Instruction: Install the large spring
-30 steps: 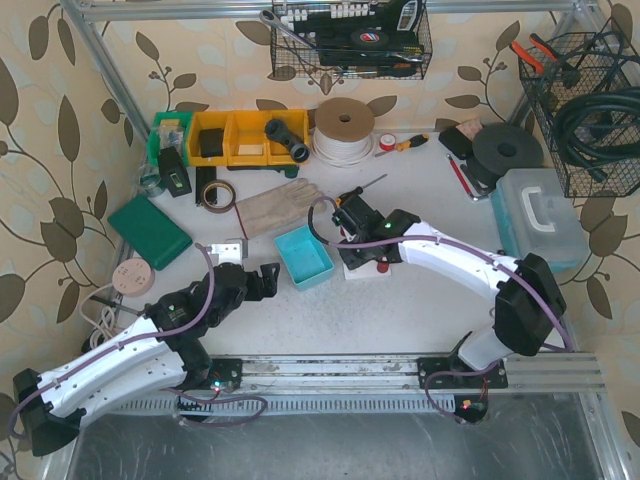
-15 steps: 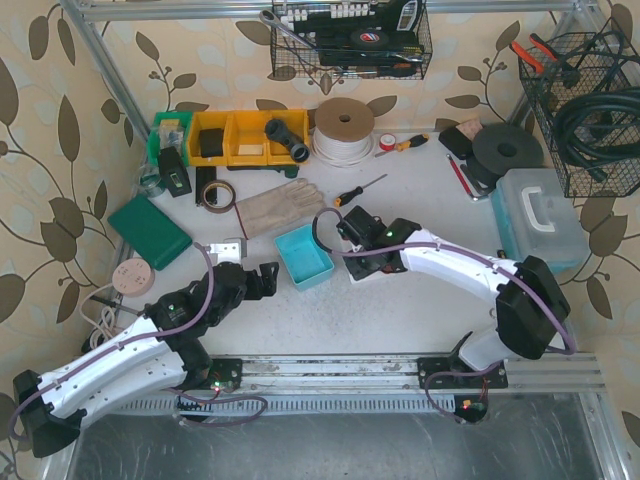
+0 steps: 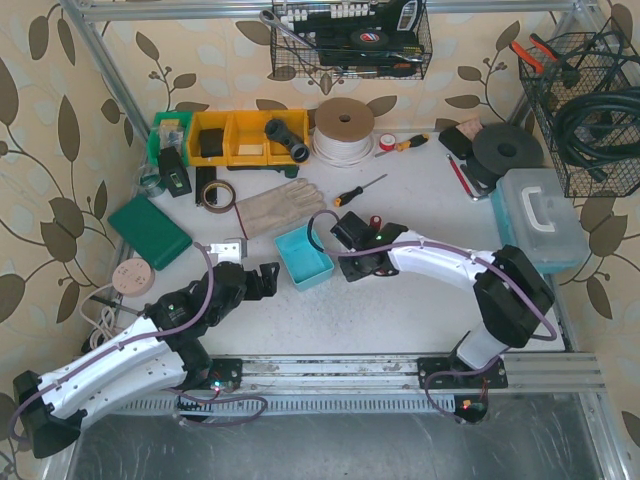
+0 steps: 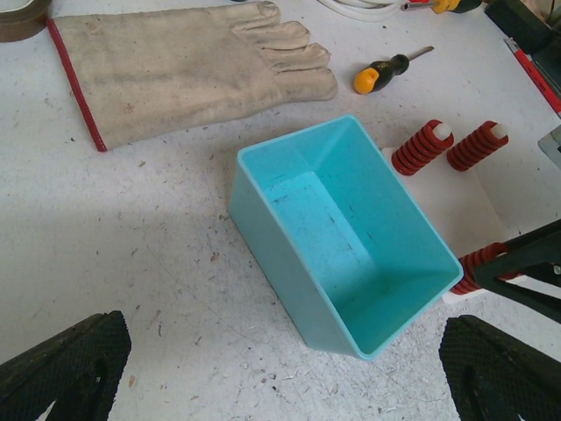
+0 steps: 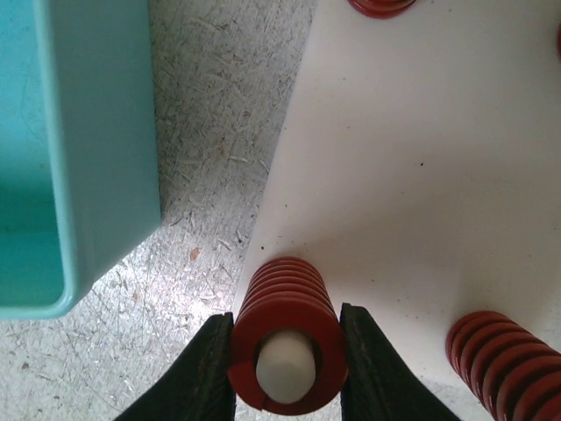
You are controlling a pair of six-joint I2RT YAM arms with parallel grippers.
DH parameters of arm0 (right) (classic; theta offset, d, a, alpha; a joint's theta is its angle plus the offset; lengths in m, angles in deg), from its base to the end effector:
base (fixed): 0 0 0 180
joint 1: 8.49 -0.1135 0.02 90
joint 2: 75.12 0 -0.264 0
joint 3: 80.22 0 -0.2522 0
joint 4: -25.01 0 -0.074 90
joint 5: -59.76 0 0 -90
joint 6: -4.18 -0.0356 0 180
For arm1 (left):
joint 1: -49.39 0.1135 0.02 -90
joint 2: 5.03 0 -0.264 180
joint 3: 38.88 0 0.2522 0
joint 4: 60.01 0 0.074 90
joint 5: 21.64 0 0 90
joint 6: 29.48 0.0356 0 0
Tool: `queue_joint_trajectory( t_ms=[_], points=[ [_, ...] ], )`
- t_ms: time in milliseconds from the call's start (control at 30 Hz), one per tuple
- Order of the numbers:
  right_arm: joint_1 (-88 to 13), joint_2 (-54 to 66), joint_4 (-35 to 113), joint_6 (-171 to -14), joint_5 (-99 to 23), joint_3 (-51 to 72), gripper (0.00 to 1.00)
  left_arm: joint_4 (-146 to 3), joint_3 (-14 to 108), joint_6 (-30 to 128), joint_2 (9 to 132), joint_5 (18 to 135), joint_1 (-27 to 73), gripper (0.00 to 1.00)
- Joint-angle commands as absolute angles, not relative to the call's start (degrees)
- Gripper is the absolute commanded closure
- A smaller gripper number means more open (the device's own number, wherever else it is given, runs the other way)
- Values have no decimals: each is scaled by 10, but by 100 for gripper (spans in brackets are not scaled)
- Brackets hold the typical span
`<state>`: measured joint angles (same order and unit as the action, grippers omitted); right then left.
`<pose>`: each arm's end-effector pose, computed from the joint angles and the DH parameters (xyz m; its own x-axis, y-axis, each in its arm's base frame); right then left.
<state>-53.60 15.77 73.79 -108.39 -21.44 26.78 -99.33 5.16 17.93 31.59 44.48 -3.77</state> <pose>0.2208 0.2139 0.1997 -0.8507 -0.3166 -0.4196 -0.3583 0.9333 0.0223 0.1007 -0.1103 0.2472 -0.5891 -0.2458 -0.7698 0.1726 0.8923 -0.4170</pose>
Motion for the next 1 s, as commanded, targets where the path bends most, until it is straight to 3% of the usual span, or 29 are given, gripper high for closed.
queue_joint_trajectory(
  t_ms=[0,67,133,200,267,300,500,667,800,867,967],
  points=[
    [-540,166,716,-1113,-196,261,100,-983,51,172,308,449,-29,2],
    [-540,163,718,-1117,-190,263,95,-983,51,172,307,450,-28,2],
    [-541,155,721,-1120,-185,266,76,-982,51,172,308,450,-27,2],
    [-542,147,729,-1129,-172,267,52,-981,52,172,310,451,-26,2],
    [-542,132,729,-1136,-159,272,11,-983,53,171,312,452,-26,2],
    [-543,122,726,-1139,-150,277,2,-984,53,171,313,452,-26,2],
    [-543,42,721,-1132,-83,291,0,-992,67,177,307,451,-26,2],
    [-540,-63,678,-1093,71,341,0,-993,98,167,294,368,-26,1],
    [-532,-179,542,-1019,218,449,0,-946,97,204,311,224,-25,2],
    [-520,-226,440,-971,274,517,0,-911,97,298,344,161,-20,2],
    [-469,-267,342,-939,268,589,0,-822,85,412,389,117,35,2]
  ],
)
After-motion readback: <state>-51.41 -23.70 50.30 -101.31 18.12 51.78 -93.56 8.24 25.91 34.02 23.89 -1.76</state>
